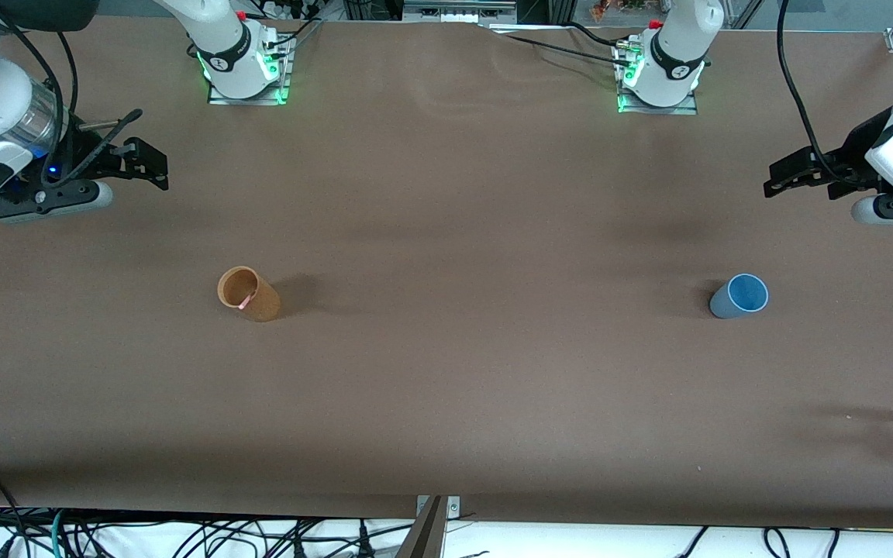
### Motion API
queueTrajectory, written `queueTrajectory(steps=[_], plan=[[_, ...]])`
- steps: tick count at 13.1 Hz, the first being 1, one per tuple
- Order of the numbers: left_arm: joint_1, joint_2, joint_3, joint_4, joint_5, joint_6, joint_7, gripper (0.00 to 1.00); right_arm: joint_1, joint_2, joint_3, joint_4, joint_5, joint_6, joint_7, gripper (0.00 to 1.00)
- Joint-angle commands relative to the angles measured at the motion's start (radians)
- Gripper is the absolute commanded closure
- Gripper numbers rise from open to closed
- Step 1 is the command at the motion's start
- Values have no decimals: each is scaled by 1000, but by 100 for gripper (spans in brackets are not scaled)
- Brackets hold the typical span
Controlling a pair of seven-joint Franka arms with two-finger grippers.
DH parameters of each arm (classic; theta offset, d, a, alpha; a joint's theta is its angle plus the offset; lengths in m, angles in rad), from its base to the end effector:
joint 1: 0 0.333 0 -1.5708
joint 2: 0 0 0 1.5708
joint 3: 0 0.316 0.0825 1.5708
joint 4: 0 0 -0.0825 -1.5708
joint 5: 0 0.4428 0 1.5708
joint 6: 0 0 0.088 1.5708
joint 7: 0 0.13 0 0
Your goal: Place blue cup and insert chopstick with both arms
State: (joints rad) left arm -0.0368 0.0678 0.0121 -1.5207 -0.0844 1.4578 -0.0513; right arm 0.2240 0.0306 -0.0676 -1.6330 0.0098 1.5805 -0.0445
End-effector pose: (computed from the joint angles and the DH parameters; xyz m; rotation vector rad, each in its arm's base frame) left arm 0.6177 -0.0272 0.5775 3.0561 0.0345 -0.2047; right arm 0.6098 0.0979 0.5506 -3.1201 -0.3136 0.1307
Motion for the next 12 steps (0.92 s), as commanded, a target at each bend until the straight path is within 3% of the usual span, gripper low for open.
queueTrajectory(steps=[1,12], plan=[[-2,-10,-3,-15,-3,13,22,0,-9,6,11,24,-11,-16,32,0],[-2,-10,-15,-15,-2,12,22,0,-9,8,11,28,-11,-14,37,0]])
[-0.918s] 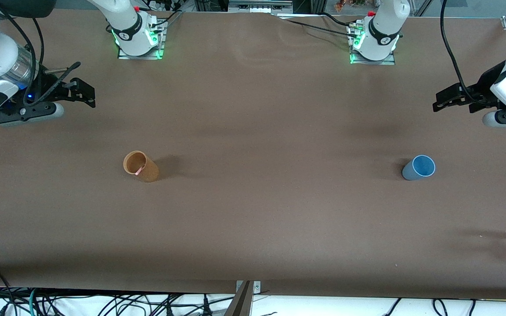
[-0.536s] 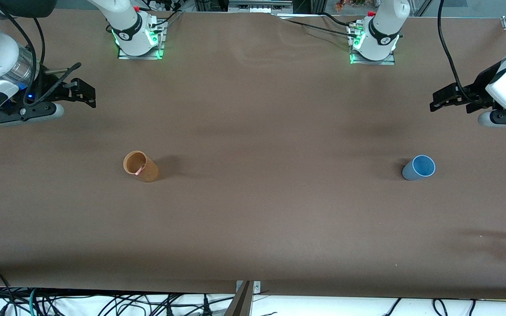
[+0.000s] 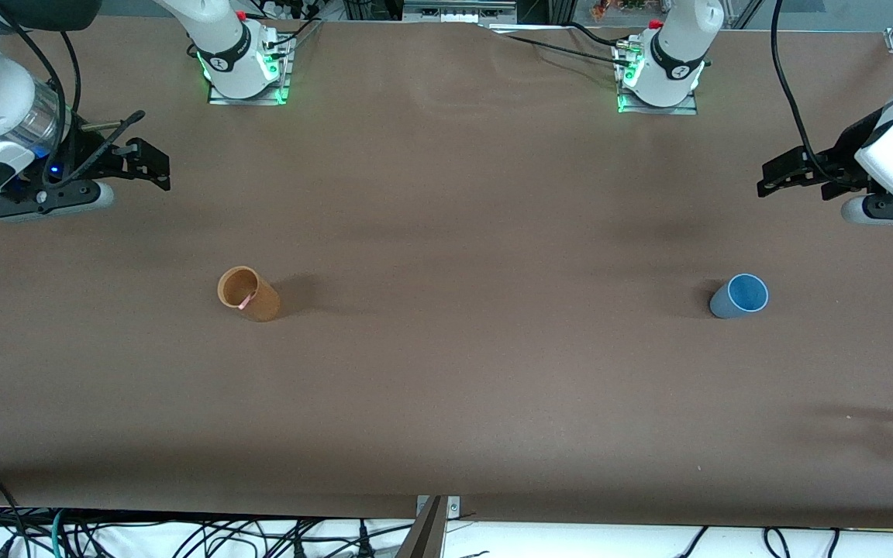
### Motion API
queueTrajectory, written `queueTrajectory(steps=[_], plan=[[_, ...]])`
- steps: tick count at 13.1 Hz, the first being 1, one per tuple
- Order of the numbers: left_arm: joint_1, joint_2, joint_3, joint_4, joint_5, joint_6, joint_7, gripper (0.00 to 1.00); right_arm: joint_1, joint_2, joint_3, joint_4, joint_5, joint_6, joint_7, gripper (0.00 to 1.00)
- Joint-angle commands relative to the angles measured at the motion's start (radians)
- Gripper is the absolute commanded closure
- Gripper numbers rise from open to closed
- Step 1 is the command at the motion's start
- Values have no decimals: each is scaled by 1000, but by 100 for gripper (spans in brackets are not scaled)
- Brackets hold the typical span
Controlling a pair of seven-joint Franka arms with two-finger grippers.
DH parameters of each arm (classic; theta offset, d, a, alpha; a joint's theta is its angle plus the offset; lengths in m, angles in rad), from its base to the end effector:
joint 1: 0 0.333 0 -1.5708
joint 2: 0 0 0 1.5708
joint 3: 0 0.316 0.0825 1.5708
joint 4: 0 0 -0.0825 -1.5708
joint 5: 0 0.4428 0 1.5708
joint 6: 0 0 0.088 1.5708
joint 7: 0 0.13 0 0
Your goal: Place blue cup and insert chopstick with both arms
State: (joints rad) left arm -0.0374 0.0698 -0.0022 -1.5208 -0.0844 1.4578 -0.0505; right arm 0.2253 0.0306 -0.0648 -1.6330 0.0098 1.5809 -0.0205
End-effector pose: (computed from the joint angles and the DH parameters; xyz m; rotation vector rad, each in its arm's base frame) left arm 0.6178 -0.0362 0.5762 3.0561 0.0106 -0.2088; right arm 0.6094 0.1004 0.5507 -3.1241 -0.2826 0.1302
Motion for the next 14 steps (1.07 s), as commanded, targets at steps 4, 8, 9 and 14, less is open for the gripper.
queueTrajectory(steps=[4,8,9,14], plan=[[1,-12,1,-15,-3,12,21,0,-12,9,8,28,-2,-15,4,0],[-1,-10,1,-13,-3,12,21,0,-11,25,8,28,6,-24,0,0],[-1,-10,1,-15,-3,12,21,0,-11,26,8,21,6,-22,1,0],[-1,-10,1,-15,-3,12,21,0,3,75,14,22,1,-10,-6,0]])
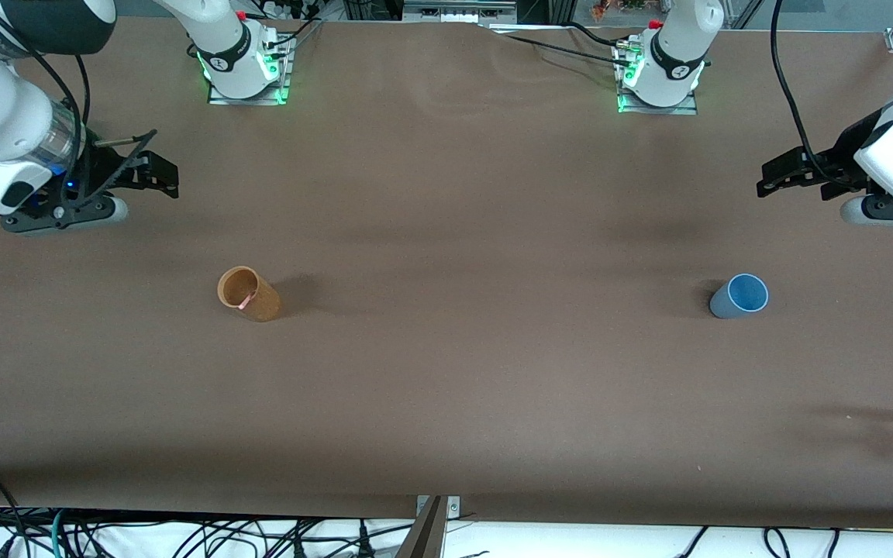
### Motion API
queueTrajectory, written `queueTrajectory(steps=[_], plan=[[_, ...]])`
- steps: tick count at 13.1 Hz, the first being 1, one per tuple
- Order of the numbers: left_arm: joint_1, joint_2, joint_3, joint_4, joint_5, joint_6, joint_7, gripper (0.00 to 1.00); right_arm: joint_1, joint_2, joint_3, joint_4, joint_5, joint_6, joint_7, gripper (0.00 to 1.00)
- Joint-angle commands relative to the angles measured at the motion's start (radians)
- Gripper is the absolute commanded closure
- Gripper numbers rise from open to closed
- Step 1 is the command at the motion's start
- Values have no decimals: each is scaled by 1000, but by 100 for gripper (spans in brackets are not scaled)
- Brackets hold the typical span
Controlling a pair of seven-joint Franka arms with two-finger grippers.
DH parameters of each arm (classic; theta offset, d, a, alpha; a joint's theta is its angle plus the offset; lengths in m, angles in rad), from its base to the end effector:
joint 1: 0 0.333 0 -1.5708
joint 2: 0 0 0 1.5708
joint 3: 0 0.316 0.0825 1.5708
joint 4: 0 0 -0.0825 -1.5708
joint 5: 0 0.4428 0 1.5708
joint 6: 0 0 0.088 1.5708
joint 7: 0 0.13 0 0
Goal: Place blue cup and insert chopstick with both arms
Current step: 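Reach the right gripper to the chopstick while the left gripper reaches the cup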
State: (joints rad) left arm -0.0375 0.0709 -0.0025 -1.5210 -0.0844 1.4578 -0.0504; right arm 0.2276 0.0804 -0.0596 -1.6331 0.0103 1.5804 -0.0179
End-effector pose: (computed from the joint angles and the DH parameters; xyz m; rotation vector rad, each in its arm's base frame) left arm 0.6180 -0.0364 0.5754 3.0560 0.0099 -0.2108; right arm 0.6184 0.1073 0.5196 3.1168 0.2891 -0.2085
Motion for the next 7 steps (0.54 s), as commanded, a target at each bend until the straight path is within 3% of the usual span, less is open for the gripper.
queueTrajectory(steps=[1,7], plan=[[-1,-11,1,-14,-3,12,21,0,2,38,11,16,3,10,-25,0],[1,30,1,-8,-12,22,20,0,12,75,29,-131,8,248,-100,0]])
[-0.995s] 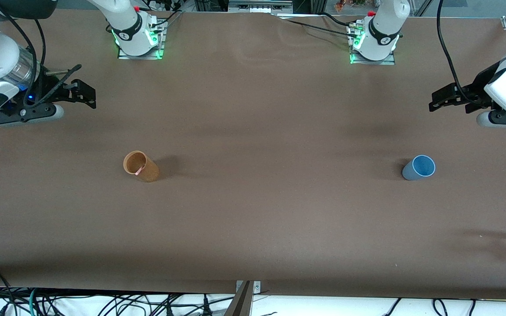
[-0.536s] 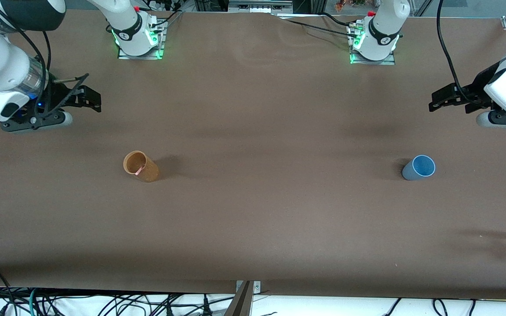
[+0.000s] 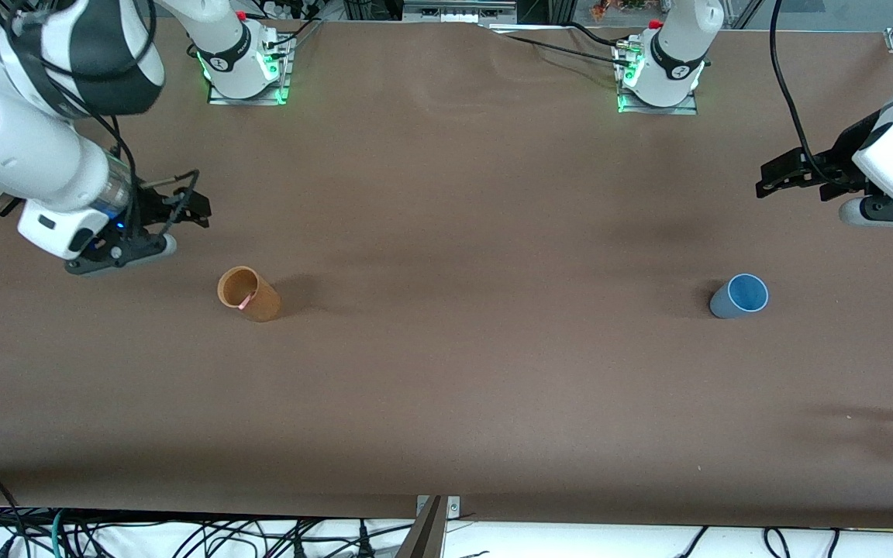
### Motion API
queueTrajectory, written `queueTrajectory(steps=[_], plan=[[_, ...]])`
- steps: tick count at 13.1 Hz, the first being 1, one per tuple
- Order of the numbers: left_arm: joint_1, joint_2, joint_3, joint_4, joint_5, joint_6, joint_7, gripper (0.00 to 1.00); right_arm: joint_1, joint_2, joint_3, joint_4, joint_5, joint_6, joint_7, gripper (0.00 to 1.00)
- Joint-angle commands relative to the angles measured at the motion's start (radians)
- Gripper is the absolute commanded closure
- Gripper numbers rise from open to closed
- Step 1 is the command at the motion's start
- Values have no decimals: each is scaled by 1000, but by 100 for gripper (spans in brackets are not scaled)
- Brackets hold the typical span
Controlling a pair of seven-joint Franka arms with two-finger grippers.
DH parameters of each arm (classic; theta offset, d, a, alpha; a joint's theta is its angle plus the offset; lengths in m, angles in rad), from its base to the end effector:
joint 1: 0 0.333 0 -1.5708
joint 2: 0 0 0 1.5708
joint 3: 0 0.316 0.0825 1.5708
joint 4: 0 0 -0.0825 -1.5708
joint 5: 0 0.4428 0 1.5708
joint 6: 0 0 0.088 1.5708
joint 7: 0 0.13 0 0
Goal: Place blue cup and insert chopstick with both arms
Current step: 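Reach the right gripper to the chopstick while the left gripper reaches the cup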
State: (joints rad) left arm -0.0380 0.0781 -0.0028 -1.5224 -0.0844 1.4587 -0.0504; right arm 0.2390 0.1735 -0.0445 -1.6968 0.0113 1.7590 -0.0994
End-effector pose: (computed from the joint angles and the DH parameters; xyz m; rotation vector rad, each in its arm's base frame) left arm 0.6197 -0.0370 0.5703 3.0555 0.0093 -0.2227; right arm 0.6434 0.1293 0.4393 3.1015 0.4551 -0.1744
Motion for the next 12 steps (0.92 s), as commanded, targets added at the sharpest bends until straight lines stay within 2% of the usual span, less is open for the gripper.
queueTrajectory(steps=[1,3,6,11,12], plan=[[-5,72,1,-2,-8,43,21,0,0,-19,15,-101,7,117,-19,0],[-3,152,1,51,8,69,23,0,-1,-19,18,-183,7,235,-19,0],[15,251,-2,13,78,181,26,0,0,-14,34,-315,6,449,-45,0],[15,261,-2,-246,110,541,26,0,-1,67,41,-342,4,621,-75,0],[15,253,-2,-319,158,645,26,0,0,87,41,-342,3,657,-79,1]])
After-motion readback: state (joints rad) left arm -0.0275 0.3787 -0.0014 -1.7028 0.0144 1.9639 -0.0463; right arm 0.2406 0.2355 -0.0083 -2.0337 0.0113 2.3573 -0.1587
